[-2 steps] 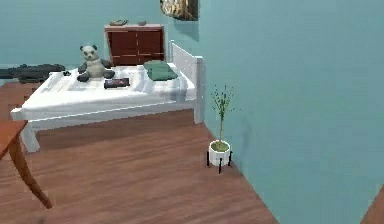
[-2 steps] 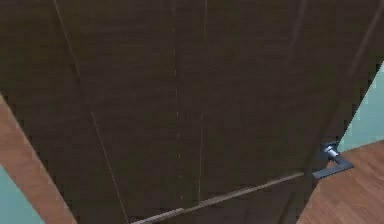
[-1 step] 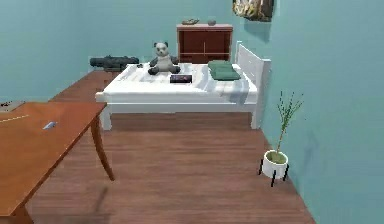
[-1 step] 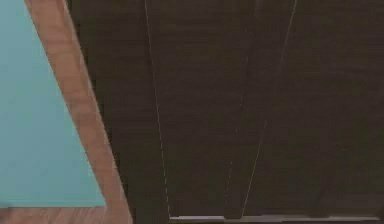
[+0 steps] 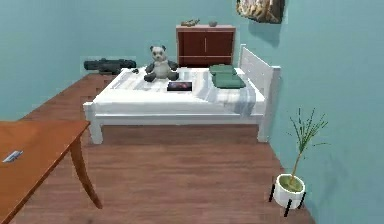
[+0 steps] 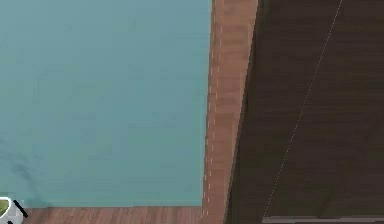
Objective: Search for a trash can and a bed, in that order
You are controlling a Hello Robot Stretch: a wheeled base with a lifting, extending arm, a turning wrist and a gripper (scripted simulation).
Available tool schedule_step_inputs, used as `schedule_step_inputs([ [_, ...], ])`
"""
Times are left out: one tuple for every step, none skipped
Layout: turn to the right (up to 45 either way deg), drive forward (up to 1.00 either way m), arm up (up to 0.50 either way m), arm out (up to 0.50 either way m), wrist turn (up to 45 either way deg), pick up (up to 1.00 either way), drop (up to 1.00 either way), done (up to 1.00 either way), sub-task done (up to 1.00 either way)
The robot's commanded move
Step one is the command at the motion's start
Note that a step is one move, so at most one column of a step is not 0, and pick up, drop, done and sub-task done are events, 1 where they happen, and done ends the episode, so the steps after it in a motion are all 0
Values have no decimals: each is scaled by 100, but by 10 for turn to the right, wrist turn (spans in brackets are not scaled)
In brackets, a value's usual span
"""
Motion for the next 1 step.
schedule_step_inputs([
  [-60,0,0,0,0,0,0,0,0],
])
